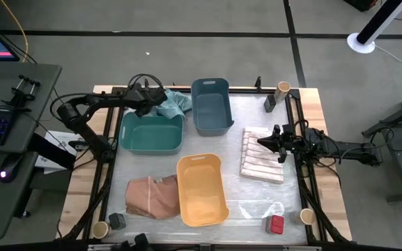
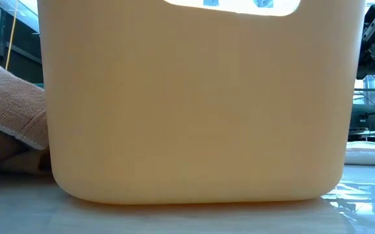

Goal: Sort spices by type
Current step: Put the top red seasoning can into the green bin

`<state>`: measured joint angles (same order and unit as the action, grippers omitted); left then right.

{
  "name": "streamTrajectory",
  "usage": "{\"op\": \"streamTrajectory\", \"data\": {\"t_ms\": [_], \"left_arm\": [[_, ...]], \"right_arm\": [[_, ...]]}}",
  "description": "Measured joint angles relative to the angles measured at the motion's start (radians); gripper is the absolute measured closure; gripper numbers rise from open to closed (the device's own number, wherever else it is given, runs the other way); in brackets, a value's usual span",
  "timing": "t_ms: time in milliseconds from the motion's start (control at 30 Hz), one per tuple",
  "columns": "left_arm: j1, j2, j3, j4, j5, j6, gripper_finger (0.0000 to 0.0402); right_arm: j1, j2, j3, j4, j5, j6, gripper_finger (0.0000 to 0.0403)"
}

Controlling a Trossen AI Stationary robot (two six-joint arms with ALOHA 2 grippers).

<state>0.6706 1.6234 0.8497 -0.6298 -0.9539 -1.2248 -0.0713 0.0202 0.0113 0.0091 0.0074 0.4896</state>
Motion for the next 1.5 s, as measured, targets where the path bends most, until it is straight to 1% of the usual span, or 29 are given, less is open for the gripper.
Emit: {"op": "streamTrajectory", "data": {"t_ms": [200,333,433,500,533,600,633,700,733,767,800,833,900,967,1100,1167,1233,1300,1367,1500], "left_arm": [[-0.100,0.001,0.001,-0.009,0.002,-0.028,0.0402],[-0.130,-0.015,0.051,-0.132,0.011,-0.012,0.0401],[-0.104,-0.053,0.125,-0.166,-0.039,0.112,0.0401],[-0.074,-0.081,0.178,-0.171,-0.036,0.267,0.0401],[-0.059,-0.091,0.206,-0.168,-0.008,0.361,0.0401],[-0.032,-0.108,0.268,-0.155,0.088,0.590,0.0401],[-0.012,-0.118,0.304,-0.148,0.168,0.738,0.0401],[0.035,-0.125,0.374,-0.154,0.371,1.019,0.0401],[0.060,-0.124,0.409,-0.174,0.476,1.118,0.0401],[0.082,-0.122,0.441,-0.199,0.560,1.181,0.0401],[0.101,-0.117,0.474,-0.225,0.613,1.222,0.0398],[0.115,-0.112,0.506,-0.251,0.640,1.253,0.0394],[0.145,-0.094,0.562,-0.347,0.661,1.305,0.0377],[0.176,-0.071,0.601,-0.443,0.680,1.313,0.0351],[0.227,-0.031,0.627,-0.550,0.779,1.281,0.0279],[0.241,0.004,0.627,-0.595,0.843,1.257,0.0240],[0.248,0.046,0.626,-0.637,0.883,1.247,0.0202],[0.248,0.087,0.626,-0.672,0.898,1.261,0.0170],[0.242,0.130,0.626,-0.689,0.900,1.307,0.0143],[0.218,0.192,0.626,-0.698,0.889,1.386,0.0112]], "right_arm": [[0.000,0.000,0.000,0.000,0.000,0.000,0.0402],[0.000,0.000,0.000,0.000,0.000,0.000,0.0402],[0.000,0.000,0.000,0.000,0.000,0.000,0.0402],[0.000,0.000,0.000,0.000,0.000,0.000,0.0402],[0.000,0.000,0.000,0.000,0.000,0.000,0.0402],[0.000,0.000,0.000,0.000,0.000,0.000,0.0402],[0.000,0.000,0.000,0.000,0.000,0.000,0.0402],[0.000,0.000,0.000,0.000,0.000,0.000,0.0402],[0.000,0.000,0.000,0.000,0.000,0.000,0.0402],[0.000,0.000,0.000,0.000,0.000,0.000,0.0402],[0.000,0.000,0.000,0.000,0.000,0.000,0.0402],[0.000,0.000,0.000,0.000,0.000,0.000,0.0402],[0.000,0.000,0.000,0.000,0.000,0.000,0.0402],[0.000,0.000,0.000,0.000,0.000,0.000,0.0402],[0.000,0.000,0.000,0.000,0.000,0.000,0.0402],[0.000,0.000,0.000,0.000,0.000,0.000,0.0402],[0.000,0.000,0.000,0.000,0.000,0.000,0.0402],[0.000,0.000,0.000,0.000,0.000,0.000,0.0402],[0.000,0.000,0.000,0.000,0.000,0.000,0.0402],[0.000,0.000,0.000,0.000,0.000,0.000,0.0402]]}}
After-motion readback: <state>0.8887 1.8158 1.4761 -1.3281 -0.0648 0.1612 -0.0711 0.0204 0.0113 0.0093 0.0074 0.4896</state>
